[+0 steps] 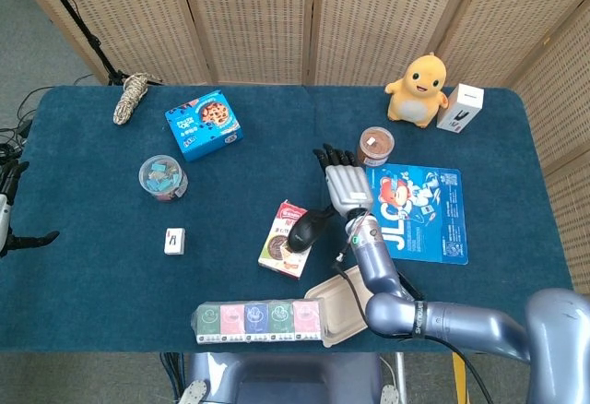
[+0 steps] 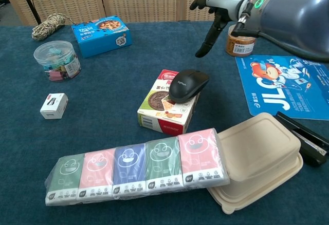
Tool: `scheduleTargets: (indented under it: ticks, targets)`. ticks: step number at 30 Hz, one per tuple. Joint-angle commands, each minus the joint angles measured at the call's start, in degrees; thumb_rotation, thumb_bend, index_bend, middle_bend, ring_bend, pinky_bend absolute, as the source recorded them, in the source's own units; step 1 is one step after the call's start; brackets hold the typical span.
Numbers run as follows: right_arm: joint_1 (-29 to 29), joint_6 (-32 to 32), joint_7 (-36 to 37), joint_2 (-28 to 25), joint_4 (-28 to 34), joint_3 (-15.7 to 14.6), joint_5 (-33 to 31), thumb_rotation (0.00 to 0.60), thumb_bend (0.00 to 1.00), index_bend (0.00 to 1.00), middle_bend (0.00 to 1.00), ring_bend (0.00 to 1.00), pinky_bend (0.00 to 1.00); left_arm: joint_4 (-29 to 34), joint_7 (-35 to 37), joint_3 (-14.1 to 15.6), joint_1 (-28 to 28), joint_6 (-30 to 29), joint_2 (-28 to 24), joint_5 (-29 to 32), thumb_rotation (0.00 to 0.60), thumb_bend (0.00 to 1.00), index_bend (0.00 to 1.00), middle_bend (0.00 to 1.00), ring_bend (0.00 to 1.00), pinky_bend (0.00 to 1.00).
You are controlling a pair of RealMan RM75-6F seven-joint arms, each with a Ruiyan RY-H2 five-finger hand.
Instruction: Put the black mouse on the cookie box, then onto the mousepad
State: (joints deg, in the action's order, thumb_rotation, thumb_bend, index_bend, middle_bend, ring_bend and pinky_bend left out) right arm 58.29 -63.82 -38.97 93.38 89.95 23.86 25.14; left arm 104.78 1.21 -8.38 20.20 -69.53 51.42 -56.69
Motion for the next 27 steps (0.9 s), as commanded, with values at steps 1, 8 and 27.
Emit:
scheduleTargets:
  ticks: [1, 8, 27]
  targets:
    - [1.81, -2.01, 0.06, 3.14, -1.77, 1.32, -1.46, 0.6, 0.0, 0.0, 0.0, 0.0, 0.0, -0.15, 1.28, -0.42, -0.42, 0.53, -0.41, -0.59, 0.6, 0.0, 0.0, 0.0, 0.0, 0.0]
    - [4.1, -4.09, 0.73, 7.74, -3.52, 2.97, -1.92, 0.6, 0.0, 0.0, 0.0, 0.0, 0.0, -0.59, 3.0, -1.05, -0.81, 1.99, -0.87, -0.82, 0.6, 0.0, 0.0, 0.0, 0.0, 0.0]
    - [8.31, -7.28, -2.87, 20.09, -14.16, 2.83, -1.4, 0.6, 0.0, 0.0, 0.0, 0.0, 0.0, -0.85, 4.92, -2.64, -1.68, 3.3, -1.27, -0.21, 0.6, 0.0, 0.0, 0.0, 0.0, 0.0]
